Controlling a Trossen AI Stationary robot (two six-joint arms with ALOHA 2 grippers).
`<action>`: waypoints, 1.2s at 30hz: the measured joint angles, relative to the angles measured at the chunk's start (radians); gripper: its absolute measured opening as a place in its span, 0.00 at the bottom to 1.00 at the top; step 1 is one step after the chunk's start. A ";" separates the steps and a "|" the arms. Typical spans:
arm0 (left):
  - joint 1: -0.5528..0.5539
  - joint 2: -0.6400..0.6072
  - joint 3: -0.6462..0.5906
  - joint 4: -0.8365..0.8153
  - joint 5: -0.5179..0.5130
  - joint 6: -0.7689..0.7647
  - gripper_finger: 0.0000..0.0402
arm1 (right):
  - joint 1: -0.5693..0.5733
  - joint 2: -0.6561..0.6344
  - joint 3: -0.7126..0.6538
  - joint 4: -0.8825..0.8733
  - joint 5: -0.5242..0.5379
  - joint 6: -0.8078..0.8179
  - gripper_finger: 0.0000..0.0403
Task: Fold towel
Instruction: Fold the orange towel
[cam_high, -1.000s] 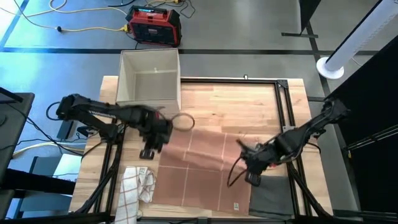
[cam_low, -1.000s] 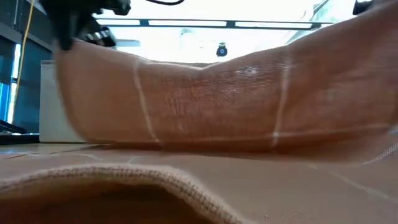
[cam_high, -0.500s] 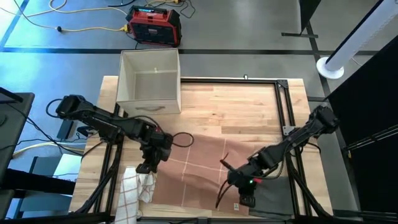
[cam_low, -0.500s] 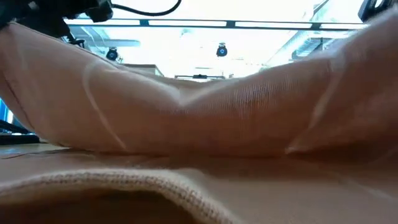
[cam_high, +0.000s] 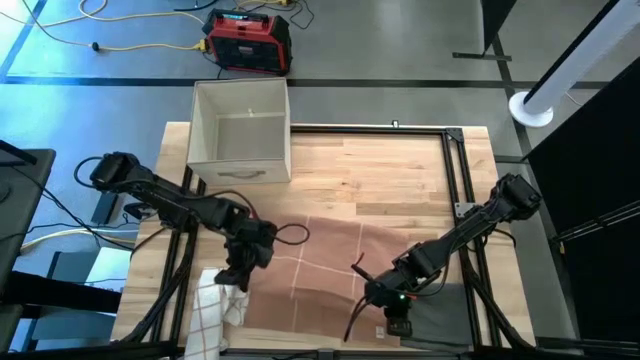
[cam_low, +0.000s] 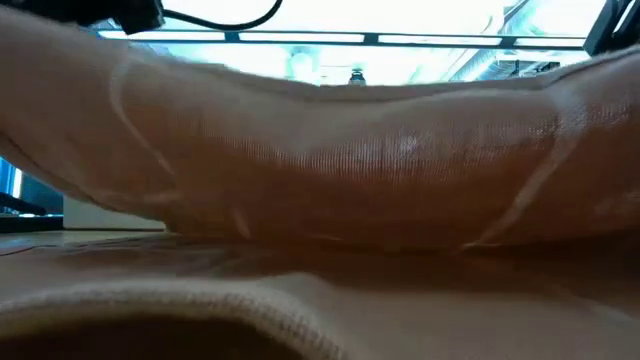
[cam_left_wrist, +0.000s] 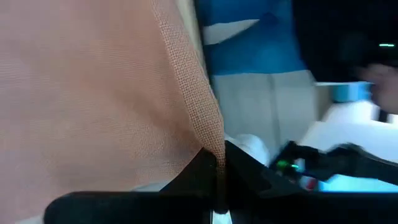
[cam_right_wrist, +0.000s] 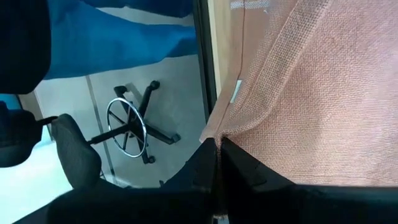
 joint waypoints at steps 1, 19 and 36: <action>-0.002 0.000 -0.005 0.012 0.007 -0.001 0.02 | 0.000 0.000 0.000 0.001 -0.002 -0.002 0.00; -0.013 0.004 -0.010 -0.021 -0.028 0.024 0.26 | -0.002 0.002 0.000 -0.111 -0.069 -0.043 0.23; 0.153 -0.005 -0.051 -0.064 -0.423 0.208 0.23 | -0.120 -0.140 -0.076 -0.241 0.374 0.082 0.19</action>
